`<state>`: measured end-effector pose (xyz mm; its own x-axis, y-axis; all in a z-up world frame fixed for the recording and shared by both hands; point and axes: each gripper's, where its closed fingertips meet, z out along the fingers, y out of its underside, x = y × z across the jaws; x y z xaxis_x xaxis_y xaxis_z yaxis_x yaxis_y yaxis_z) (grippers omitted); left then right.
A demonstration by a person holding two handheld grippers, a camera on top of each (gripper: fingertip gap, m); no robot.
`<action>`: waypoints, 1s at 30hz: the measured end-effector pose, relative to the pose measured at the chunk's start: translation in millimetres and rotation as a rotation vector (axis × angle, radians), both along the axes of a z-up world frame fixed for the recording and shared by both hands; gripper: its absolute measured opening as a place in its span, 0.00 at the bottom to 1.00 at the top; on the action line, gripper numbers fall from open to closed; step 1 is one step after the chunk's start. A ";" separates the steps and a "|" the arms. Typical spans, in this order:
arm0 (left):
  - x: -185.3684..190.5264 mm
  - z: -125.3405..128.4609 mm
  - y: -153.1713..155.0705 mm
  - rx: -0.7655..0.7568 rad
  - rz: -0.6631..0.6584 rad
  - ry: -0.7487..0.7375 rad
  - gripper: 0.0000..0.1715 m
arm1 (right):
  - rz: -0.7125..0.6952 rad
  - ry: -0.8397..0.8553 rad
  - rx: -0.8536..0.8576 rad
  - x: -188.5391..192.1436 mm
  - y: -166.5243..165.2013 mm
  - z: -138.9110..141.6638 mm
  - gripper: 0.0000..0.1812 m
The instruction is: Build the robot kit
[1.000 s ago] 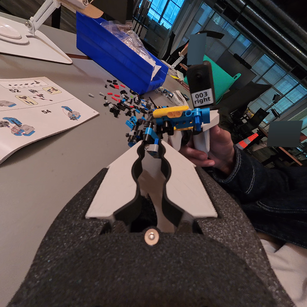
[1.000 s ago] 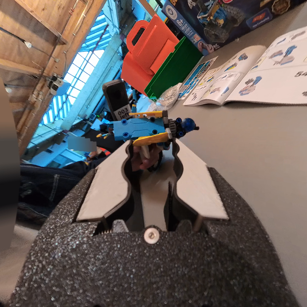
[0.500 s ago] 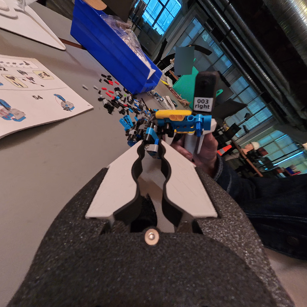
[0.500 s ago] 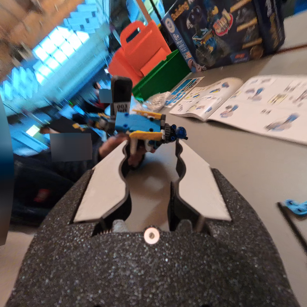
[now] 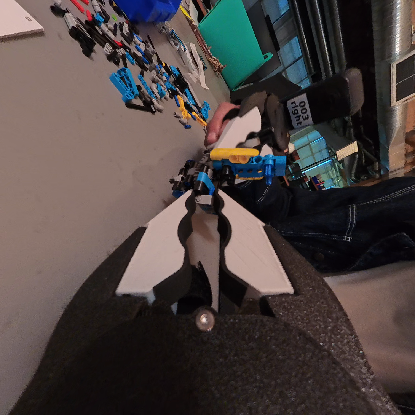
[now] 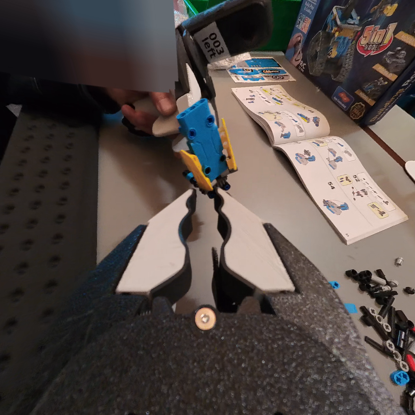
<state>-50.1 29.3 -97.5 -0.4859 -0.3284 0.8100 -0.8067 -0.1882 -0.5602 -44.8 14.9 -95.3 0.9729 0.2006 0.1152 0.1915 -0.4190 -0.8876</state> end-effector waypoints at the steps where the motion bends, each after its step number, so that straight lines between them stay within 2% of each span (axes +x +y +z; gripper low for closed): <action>1: -0.1 -0.8 -0.1 -0.003 -0.001 0.007 0.09 | -0.010 -0.014 -0.002 0.7 0.7 -0.2 0.07; 5: 1.1 -2.7 1.3 -0.005 0.006 0.016 0.09 | -0.033 -0.002 -0.020 2.1 2.4 -2.3 0.06; 10: 8.6 -2.1 6.8 -0.092 0.052 0.071 0.09 | -0.111 0.020 -0.008 8.1 7.8 -1.4 0.05; 15: 16.3 -0.4 9.2 -0.082 0.114 0.039 0.09 | -0.162 0.137 0.006 14.5 9.6 -1.1 0.04; 19: 21.7 15.7 10.1 0.003 0.144 -0.140 0.11 | -0.160 0.251 0.081 19.2 7.9 14.4 0.04; 21: 27.1 21.1 15.5 0.104 0.187 -0.248 0.30 | -0.158 0.306 0.118 21.7 5.1 22.2 0.03; 23: 28.9 27.3 20.6 0.200 0.217 -0.370 0.43 | -0.151 0.360 0.144 22.1 3.6 27.1 0.03; 27: 24.3 30.9 12.5 0.390 0.205 -0.592 0.50 | -0.154 0.421 0.151 23.8 3.4 28.6 0.03; 30: 24.7 27.1 3.0 0.495 0.218 -0.682 0.49 | -0.145 0.468 0.151 19.4 6.0 29.1 0.02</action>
